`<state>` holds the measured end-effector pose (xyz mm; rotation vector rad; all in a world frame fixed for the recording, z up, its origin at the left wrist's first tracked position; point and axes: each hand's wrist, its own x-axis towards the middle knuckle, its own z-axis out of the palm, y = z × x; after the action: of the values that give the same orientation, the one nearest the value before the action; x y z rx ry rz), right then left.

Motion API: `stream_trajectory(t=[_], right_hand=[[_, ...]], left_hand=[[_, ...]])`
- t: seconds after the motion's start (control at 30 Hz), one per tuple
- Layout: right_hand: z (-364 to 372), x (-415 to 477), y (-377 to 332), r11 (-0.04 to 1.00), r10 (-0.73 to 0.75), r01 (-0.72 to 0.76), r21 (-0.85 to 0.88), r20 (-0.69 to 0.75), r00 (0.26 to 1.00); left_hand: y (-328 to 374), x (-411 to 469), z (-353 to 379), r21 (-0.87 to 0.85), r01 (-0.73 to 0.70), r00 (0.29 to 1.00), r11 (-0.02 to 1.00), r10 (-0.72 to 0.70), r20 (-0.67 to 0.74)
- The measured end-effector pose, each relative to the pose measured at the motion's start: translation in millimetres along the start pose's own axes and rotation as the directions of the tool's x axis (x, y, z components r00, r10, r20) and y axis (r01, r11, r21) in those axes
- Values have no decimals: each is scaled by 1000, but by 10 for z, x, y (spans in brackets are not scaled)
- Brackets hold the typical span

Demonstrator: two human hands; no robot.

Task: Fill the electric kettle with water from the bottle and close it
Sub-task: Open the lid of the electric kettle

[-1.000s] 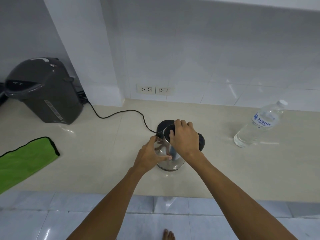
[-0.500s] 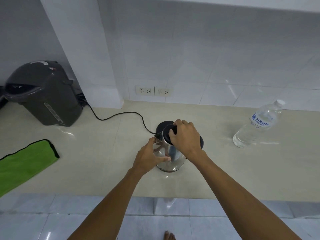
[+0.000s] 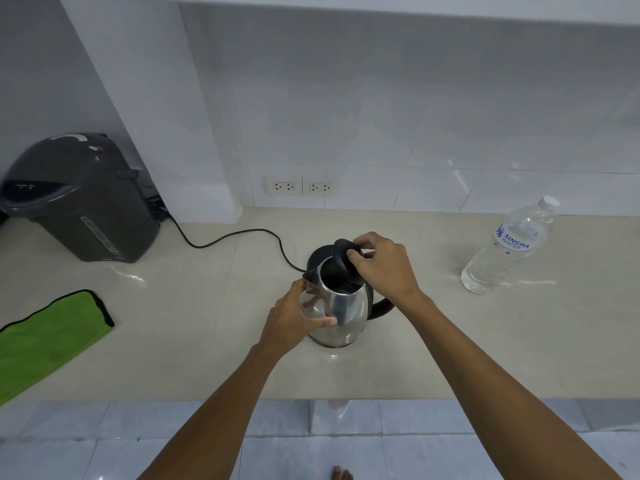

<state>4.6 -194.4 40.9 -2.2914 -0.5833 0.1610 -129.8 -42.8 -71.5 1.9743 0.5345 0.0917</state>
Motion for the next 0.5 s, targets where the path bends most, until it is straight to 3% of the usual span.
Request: stream_trajectory(t=[0.5], right_hand=[[-253,-6,232,922,133,-130,364,18,991]], left_hand=[[8,-15,8,9,-6,1000,1000,6,-15]])
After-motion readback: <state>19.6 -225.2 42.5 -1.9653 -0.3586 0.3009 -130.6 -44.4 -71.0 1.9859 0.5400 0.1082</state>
